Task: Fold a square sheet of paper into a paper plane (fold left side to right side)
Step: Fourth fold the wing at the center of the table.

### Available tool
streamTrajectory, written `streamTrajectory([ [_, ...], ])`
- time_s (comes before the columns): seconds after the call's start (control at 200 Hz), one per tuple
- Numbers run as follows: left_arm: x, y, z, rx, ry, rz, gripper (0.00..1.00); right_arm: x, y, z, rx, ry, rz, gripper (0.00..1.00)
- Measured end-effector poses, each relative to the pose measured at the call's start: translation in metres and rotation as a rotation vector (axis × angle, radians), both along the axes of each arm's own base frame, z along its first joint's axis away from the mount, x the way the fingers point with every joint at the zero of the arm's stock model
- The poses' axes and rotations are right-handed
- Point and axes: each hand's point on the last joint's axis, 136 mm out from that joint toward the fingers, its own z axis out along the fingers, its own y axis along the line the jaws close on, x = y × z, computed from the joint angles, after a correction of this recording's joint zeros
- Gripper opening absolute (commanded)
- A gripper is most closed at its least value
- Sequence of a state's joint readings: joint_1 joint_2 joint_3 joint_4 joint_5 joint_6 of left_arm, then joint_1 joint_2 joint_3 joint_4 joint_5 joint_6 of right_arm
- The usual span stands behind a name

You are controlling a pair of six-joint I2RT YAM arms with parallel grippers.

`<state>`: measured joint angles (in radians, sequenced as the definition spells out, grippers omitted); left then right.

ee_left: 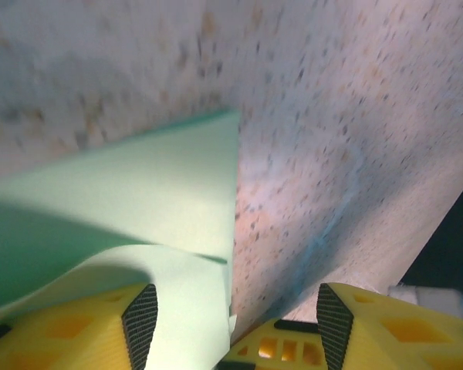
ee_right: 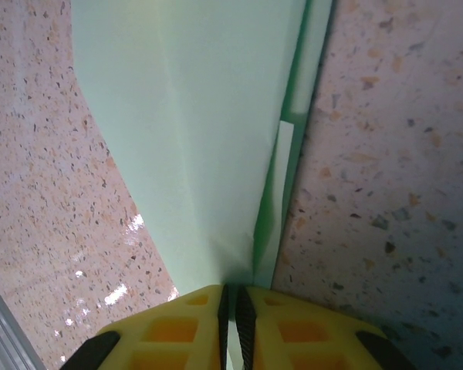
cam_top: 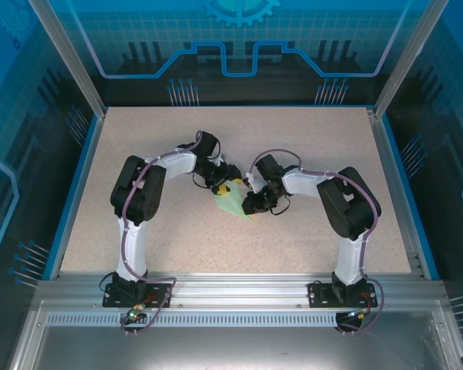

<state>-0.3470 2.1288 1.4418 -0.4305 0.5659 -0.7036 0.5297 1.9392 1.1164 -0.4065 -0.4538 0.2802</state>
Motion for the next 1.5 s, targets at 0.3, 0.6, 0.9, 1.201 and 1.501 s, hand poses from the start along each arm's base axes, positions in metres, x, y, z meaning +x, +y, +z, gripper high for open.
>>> streamTrajectory([
  [0.3,0.04,0.022,0.001,0.004,-0.094,0.049,0.65,0.0,0.0,0.0,0.0,-0.001,0.007,0.16],
  [0.6,0.054,0.037,0.005,-0.02,-0.13,0.05,0.66,0.0,0.0,0.0,0.0,0.0,0.007,0.16],
  [0.9,0.097,0.093,0.07,0.003,-0.342,0.101,0.68,0.0,0.0,0.0,-0.003,0.004,0.007,0.16],
  [1.201,0.009,0.031,0.113,-0.077,-0.44,-0.065,0.66,0.0,0.0,0.0,-0.006,0.009,0.007,0.16],
  [1.501,-0.017,-0.015,0.048,-0.106,-0.296,-0.176,0.65,0.0,-0.001,-0.001,-0.01,0.036,-0.016,0.16],
])
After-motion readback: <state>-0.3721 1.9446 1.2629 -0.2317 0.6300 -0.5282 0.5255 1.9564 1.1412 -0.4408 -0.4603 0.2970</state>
